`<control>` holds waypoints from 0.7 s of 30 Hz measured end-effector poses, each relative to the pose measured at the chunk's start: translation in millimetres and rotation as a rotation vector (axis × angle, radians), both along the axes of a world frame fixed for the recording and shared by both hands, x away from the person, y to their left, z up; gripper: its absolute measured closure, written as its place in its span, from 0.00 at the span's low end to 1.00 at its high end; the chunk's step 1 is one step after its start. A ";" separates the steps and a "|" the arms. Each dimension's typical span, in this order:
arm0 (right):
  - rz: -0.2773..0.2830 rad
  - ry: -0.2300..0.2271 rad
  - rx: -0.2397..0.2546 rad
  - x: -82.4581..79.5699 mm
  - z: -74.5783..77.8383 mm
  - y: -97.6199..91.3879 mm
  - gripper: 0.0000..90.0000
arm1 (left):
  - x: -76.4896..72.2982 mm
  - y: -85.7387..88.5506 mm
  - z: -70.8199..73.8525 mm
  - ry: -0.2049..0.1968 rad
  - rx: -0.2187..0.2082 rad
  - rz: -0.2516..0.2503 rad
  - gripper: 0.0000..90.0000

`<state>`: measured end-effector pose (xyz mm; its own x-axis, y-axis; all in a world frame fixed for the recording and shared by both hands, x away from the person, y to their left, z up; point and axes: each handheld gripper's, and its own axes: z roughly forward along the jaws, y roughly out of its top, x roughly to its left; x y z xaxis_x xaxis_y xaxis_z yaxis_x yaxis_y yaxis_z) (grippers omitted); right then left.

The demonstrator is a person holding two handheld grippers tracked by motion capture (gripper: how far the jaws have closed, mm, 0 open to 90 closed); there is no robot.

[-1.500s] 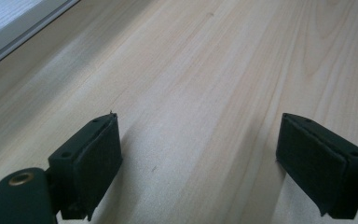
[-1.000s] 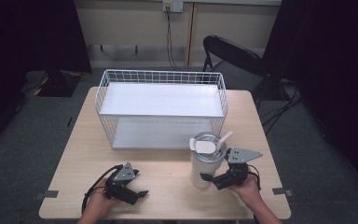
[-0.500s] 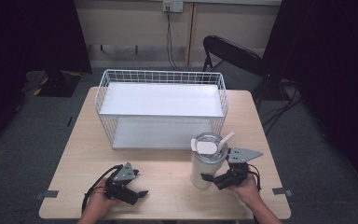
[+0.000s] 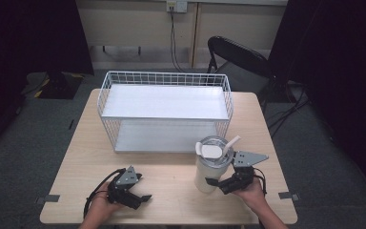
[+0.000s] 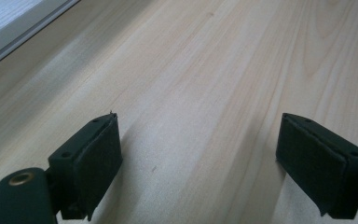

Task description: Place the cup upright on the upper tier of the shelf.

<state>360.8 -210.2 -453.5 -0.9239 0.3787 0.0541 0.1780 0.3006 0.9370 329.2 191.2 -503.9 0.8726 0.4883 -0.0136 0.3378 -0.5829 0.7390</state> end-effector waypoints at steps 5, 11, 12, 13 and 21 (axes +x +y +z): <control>-0.014 -0.001 0.003 -1.9 0.7 0.1 0.09 | 0.0 0.0 0.0 0.000 0.000 0.000 0.15; -0.040 -0.016 0.017 -6.3 -0.2 0.6 0.10 | 0.0 0.0 0.0 0.000 0.000 0.000 0.15; -0.040 -0.016 0.017 -6.3 -0.2 0.6 0.10 | 0.0 0.0 0.0 0.000 0.000 0.000 0.15; -0.040 -0.018 0.013 -6.9 0.3 0.7 0.10 | 0.0 0.0 0.0 0.000 0.000 0.000 0.15; -0.061 -0.028 0.019 -9.8 -0.2 0.1 0.10 | 0.1 0.1 0.1 -0.001 0.004 -0.002 0.15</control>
